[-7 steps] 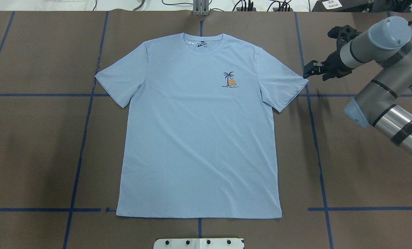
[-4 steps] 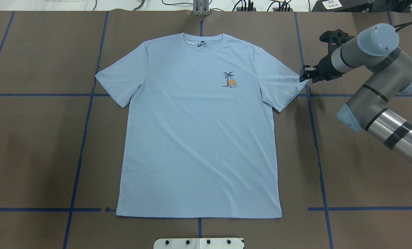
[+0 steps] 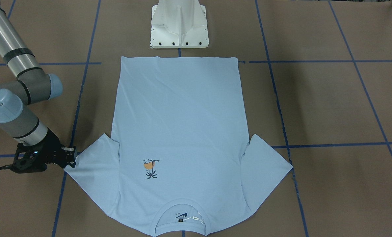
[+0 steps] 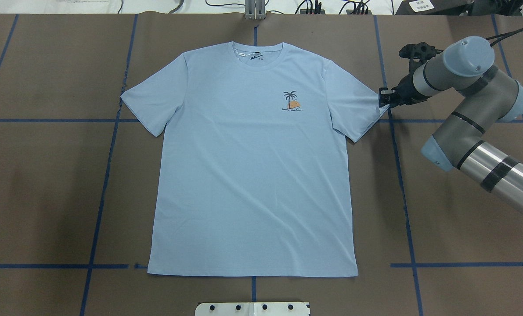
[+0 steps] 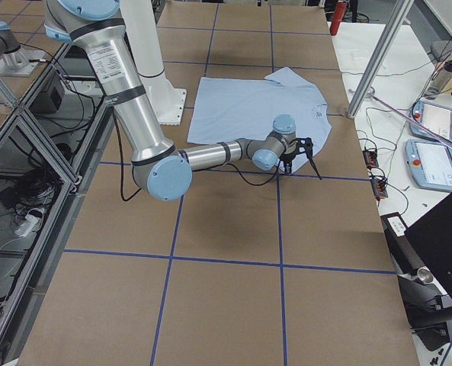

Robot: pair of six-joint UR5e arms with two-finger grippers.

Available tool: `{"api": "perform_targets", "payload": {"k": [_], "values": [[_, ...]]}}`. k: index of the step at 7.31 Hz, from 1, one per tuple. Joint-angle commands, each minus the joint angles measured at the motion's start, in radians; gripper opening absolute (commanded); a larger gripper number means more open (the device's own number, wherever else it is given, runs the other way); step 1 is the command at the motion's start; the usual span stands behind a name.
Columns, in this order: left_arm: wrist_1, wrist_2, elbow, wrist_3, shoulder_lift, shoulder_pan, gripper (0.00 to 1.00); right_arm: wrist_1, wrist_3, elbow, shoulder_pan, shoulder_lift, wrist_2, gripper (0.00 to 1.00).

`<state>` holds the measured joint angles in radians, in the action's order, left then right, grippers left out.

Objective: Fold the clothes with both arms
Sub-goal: 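Move the right gripper in over the sleeve nearest it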

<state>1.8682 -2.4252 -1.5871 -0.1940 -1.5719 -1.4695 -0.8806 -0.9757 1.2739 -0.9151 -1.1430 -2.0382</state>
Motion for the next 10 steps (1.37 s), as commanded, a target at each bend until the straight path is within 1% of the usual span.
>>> {"api": "perform_targets", "payload": {"k": [1, 4, 5, 6, 7, 8, 10], "values": [[0.006, 0.0, -0.001, 0.001, 0.0, 0.0, 1.0, 0.002, 0.014, 0.002, -0.007, 0.0, 0.013, 0.41], [0.006, 0.0, -0.004, 0.002, 0.0, 0.0, 1.0, -0.001, 0.028, -0.001, -0.018, -0.006, 0.032, 0.41], [0.006, 0.0, -0.004, 0.002, -0.002, 0.0, 1.0, -0.003, 0.037, -0.004, -0.015, -0.006, 0.061, 0.41], [0.006, 0.0, -0.004, 0.004, -0.002, 0.0, 1.0, -0.003, 0.038, -0.004, -0.013, -0.009, 0.062, 0.41], [0.006, 0.0, -0.002, 0.002, -0.003, 0.0, 1.0, -0.003, 0.037, -0.004, -0.013, -0.004, 0.062, 0.32], [0.006, 0.0, -0.004, 0.002, -0.004, 0.0, 1.0, -0.006, 0.026, -0.005, -0.007, -0.004, 0.062, 0.18], [0.006, 0.0, -0.005, 0.002, -0.004, 0.0, 1.0, -0.006, 0.026, -0.005, 0.001, 0.0, 0.062, 0.17]]}}
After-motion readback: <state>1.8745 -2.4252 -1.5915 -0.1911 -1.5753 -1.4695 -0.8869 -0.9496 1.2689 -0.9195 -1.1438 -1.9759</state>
